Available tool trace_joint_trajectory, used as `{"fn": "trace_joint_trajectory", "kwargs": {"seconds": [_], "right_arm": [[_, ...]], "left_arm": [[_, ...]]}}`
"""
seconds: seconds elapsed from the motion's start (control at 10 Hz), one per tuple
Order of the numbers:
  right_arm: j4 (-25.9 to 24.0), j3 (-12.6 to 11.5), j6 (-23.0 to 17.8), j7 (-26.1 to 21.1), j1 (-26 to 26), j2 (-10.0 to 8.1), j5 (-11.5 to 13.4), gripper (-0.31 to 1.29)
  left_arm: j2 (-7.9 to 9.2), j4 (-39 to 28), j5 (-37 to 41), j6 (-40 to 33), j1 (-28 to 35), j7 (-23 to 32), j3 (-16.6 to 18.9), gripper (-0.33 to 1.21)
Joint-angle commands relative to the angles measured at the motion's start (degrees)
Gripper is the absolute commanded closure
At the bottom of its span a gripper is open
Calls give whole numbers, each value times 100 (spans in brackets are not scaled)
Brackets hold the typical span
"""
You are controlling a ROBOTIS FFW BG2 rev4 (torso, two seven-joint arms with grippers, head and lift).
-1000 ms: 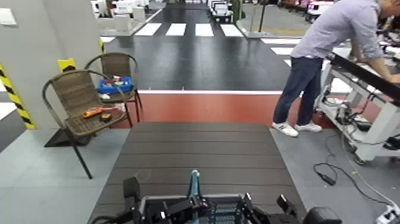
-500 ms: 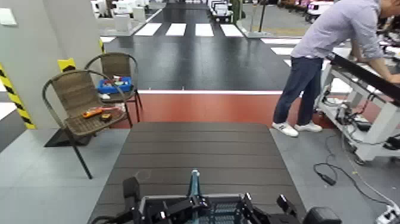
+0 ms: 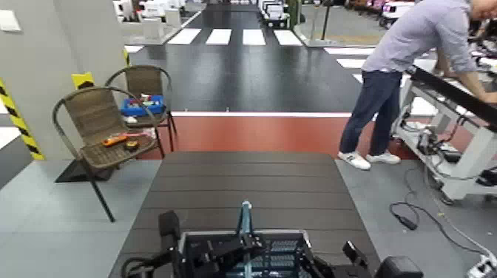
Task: Place the crate on the table.
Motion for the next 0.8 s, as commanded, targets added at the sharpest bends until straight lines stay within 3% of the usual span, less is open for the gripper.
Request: {"fn": "trace_joint_trajectory", "kwargs": {"seconds": [0.1,0.4,0.8], "right_arm": [[4,9,0,2,-1,0,-4,15],[21,35,-9,2,-27,0,-21,15],[39,70,-9,2,-63,-17,-39,15]], "left_arm": [[24,434,-295,-304,-378,-299,-267,120],[112,1172,-348,-761,-1064,-677,-926,120],[33,2218,-787,-1104,-2022,-1274,-1427,120]]}}
